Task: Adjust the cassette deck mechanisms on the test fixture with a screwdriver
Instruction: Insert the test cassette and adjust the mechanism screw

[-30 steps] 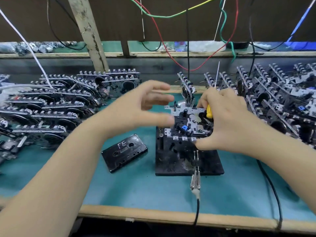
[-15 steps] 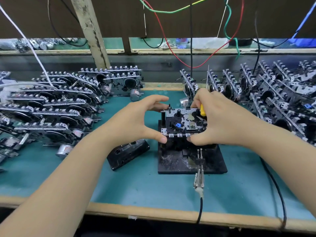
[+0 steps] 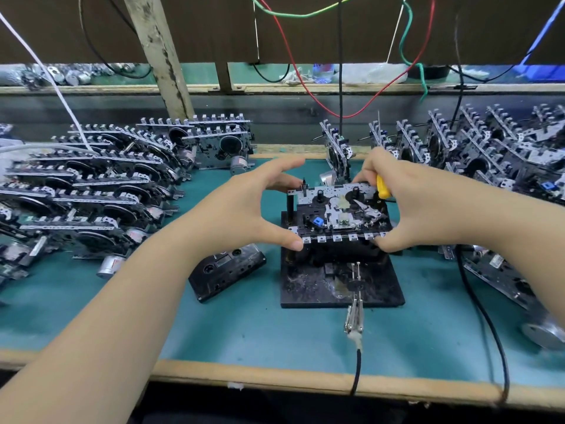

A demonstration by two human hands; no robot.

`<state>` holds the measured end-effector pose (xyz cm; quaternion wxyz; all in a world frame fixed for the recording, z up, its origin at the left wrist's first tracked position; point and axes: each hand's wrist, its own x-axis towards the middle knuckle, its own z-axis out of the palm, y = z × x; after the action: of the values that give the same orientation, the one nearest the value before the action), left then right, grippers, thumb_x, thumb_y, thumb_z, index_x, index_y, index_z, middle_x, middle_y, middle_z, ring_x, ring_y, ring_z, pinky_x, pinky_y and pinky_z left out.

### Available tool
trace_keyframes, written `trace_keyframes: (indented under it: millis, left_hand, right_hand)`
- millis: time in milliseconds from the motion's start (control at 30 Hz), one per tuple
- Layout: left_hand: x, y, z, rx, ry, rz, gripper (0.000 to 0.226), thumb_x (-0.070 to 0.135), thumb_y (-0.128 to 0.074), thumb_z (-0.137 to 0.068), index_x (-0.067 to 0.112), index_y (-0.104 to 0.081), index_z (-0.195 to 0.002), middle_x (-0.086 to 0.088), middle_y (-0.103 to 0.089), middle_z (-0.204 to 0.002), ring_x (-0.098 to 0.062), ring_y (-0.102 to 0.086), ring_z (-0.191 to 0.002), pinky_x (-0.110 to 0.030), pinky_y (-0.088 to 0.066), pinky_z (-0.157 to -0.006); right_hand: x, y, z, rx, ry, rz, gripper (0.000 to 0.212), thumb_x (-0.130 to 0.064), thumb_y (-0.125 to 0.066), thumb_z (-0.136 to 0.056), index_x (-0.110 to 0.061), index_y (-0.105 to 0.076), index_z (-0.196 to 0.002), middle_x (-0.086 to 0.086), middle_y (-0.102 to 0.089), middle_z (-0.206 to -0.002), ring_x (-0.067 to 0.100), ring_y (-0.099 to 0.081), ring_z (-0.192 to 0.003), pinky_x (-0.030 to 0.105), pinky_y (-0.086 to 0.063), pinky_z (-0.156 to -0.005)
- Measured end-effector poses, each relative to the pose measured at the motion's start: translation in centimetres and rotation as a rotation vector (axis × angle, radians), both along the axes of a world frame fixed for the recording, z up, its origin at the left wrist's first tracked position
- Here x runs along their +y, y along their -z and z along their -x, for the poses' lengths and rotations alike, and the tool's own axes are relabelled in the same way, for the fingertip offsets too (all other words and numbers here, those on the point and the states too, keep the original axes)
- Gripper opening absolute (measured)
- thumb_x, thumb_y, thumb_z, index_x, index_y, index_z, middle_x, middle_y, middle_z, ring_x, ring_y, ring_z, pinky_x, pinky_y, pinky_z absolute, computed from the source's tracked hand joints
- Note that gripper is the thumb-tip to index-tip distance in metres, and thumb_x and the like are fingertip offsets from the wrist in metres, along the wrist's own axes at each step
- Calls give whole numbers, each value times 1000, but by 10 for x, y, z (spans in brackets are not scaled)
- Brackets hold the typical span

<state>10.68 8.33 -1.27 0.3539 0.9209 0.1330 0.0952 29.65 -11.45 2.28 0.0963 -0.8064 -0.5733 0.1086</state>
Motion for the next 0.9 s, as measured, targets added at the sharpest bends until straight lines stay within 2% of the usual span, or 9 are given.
trace_keyframes:
  millis: [100, 200, 300, 433, 567, 667, 733, 800, 900]
  left_hand:
    - [1, 1, -2, 37, 3, -45, 110, 45, -91, -59, 46, -31, -151, 37, -53, -133, 26, -37, -124, 4, -23, -93]
    - [3, -3, -5, 77, 8, -71, 113, 50, -90, -57, 43, -29, -152, 39, -51, -132, 28, -36, -121, 8, -23, -88]
    - [4, -4, -6, 92, 15, -75, 113, 50, -89, -57, 42, -29, -152, 37, -52, -132, 26, -39, -121, 7, -25, -90]
    - [3, 0, -5, 73, -1, -35, 109, 44, -92, -60, 43, -32, -150, 34, -54, -134, 19, -44, -125, -12, -30, -104]
    - [2, 2, -4, 63, -8, -8, 109, 41, -93, -60, 42, -32, -150, 36, -54, -133, 18, -46, -125, -13, -31, -104]
    - [2, 1, -3, 66, -5, -15, 110, 43, -92, -60, 43, -31, -151, 35, -53, -135, 19, -45, -125, -15, -31, -105]
    - [1, 0, -3, 68, 2, -29, 111, 44, -92, -60, 42, -30, -152, 34, -53, -136, 19, -45, -125, -14, -31, -105]
    - [2, 1, -4, 69, 0, -34, 113, 43, -93, -61, 42, -28, -153, 33, -53, -137, 18, -44, -126, -14, -30, -106]
    - [2, 2, -3, 59, -19, -11, 116, 42, -93, -61, 42, -25, -154, 34, -53, -136, 17, -44, -128, -18, -31, -110]
  right_hand:
    - [-3, 7, 6, 15, -8, -10, 68, -30, -87, -63, -37, -26, -91, 3, -55, -98, 21, -49, -77, 37, -47, -70]
    - [-5, 4, 7, 57, -16, -17, 70, -33, -87, -62, -46, -25, -93, 10, -59, -119, 34, -58, -101, 53, -50, -82]
    - [-9, -6, 1, 46, -18, 47, 74, -40, -88, -59, -52, -24, -93, 15, -60, -127, 39, -60, -111, 56, -50, -87]
    - [-13, -12, -3, 78, 10, 41, 70, -44, -90, -57, -50, -28, -88, 7, -61, -130, 37, -62, -111, 53, -50, -86]
    - [-12, -16, -6, 113, 28, 17, 70, -43, -93, -55, -49, -29, -83, -13, -59, -131, 5, -63, -96, 30, -45, -76]
    - [-12, -16, -6, 90, 36, 29, 70, -42, -93, -56, -47, -30, -85, -15, -59, -132, 22, -60, -107, 39, -47, -81]
    - [-12, -15, -6, 89, 35, 30, 70, -42, -94, -56, -45, -30, -85, -13, -59, -132, 25, -59, -108, 38, -46, -78]
    - [-12, -19, -5, 77, 35, 24, 70, -43, -93, -55, -46, -30, -84, -14, -60, -131, 22, -60, -104, 40, -47, -80]
    - [-11, -23, -5, 93, 40, 13, 70, -43, -93, -54, -46, -31, -85, -17, -60, -130, 6, -63, -90, 43, -48, -81]
